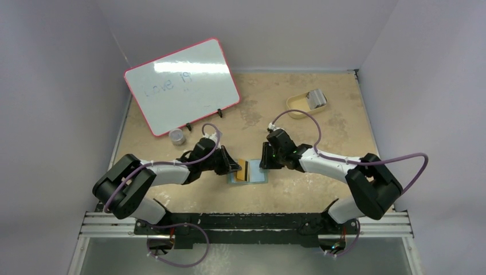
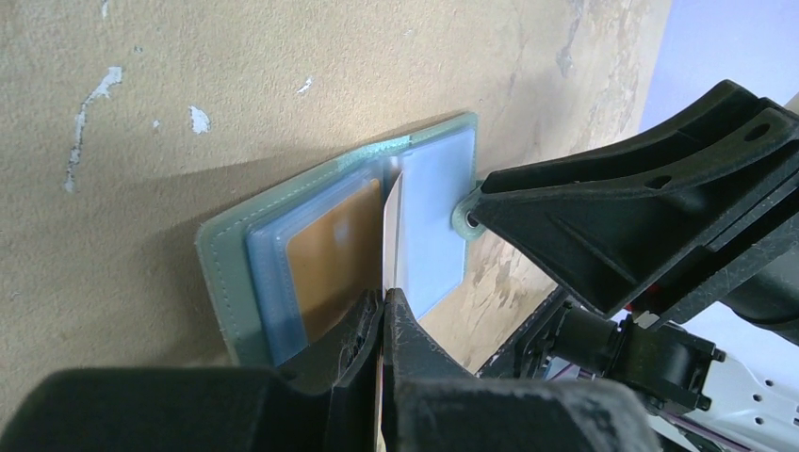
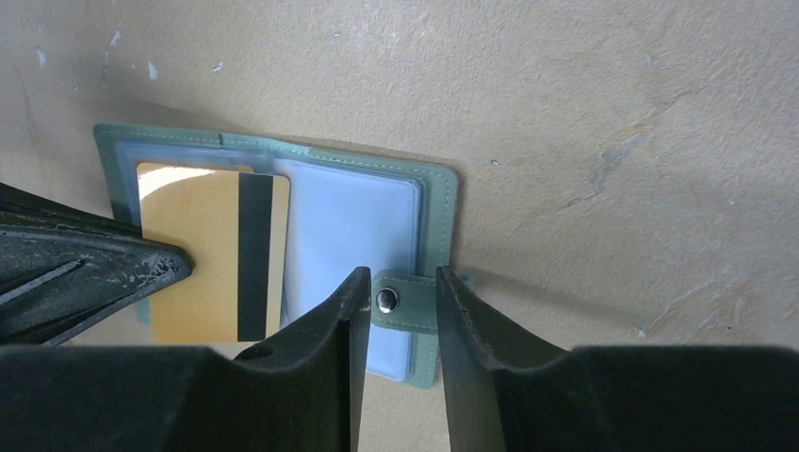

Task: Put the credit cards into the card holder
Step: Insert the credit card into the card holder.

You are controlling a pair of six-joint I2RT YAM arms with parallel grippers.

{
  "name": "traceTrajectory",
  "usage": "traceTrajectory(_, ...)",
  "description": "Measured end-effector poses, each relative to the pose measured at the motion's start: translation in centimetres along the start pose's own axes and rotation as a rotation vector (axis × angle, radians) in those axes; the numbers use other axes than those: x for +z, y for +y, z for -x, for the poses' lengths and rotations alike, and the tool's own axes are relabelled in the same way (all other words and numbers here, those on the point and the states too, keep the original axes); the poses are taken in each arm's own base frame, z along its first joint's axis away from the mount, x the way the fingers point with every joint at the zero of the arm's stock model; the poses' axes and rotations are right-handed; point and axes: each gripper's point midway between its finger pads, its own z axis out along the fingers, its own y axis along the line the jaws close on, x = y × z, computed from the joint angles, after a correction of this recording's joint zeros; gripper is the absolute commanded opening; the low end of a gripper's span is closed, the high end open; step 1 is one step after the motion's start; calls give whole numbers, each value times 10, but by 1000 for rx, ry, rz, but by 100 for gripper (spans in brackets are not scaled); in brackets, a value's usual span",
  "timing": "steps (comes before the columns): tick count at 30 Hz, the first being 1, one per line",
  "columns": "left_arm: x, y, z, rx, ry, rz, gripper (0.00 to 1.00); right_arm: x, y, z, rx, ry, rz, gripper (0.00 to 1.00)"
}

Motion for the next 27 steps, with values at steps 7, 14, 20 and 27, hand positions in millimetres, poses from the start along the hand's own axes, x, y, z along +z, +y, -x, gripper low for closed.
traceTrajectory(7,0,2,0,2,1,8,0,-3,-4,-3,-10,-1,-36,57)
traceTrajectory(14,1,2,0,1,-1,5,0,-4,0,-7,-40,13,-64,54)
traceTrajectory(20,3,6,0,1,-7,9,0,3,-8,-11,-47,24,-122,38)
traceTrajectory(27,6,9,1,2,-16,11,0,1,-13,-11,-42,17,-156,25)
